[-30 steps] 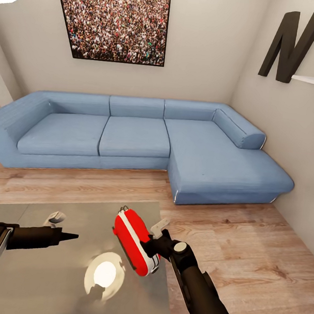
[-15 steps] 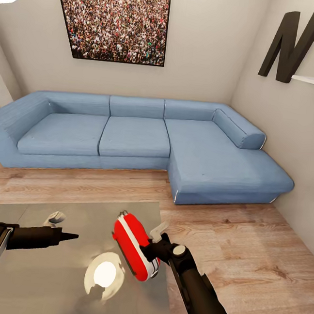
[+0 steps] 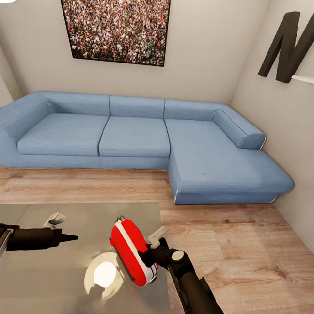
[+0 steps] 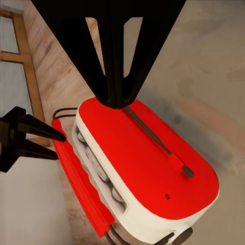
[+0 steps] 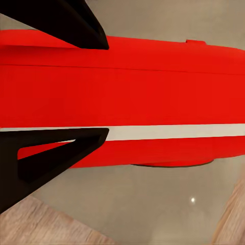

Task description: Turn on the radio receiver that's on the table in the living room.

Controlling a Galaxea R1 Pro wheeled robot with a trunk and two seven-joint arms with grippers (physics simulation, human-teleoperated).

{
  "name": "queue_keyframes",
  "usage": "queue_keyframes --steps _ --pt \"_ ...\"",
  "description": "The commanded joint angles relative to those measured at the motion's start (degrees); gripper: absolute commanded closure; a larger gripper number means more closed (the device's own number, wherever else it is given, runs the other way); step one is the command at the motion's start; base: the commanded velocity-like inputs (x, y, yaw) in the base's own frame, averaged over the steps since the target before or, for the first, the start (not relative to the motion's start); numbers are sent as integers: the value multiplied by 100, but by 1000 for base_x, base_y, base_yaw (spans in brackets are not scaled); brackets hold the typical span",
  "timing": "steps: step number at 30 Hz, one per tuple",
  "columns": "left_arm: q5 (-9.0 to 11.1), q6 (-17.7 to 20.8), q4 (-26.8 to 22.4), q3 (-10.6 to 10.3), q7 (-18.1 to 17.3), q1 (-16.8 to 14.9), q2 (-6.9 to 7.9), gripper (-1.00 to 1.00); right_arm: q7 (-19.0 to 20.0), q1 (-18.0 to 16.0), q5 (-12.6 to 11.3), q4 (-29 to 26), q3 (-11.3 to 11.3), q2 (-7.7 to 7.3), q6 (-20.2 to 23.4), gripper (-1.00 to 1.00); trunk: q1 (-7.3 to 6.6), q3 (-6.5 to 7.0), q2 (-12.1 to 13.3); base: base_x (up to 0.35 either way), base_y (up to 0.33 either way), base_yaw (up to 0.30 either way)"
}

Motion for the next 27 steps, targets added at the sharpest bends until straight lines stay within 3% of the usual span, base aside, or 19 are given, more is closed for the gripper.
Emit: queue_keyframes --steps 1,10,17,27 --pt "0 0 0 0 0 0 0 100 -2 -1 -19 -3 1 1 1 100 0 0 0 0 0 0" --pt "0 0 3 -6 -5 0 0 100 -47 -1 -28 25 1 1 16 100 0 0 0 0 0 0" --pt "0 0 0 -9 -5 0 0 100 -132 -1 21 559 8 1 10 100 0 0 0 0 0 0" --pt "0 0 -5 -5 -6 0 0 100 -145 -1 25 603 -3 1 -33 100 0 0 0 0 0 0"
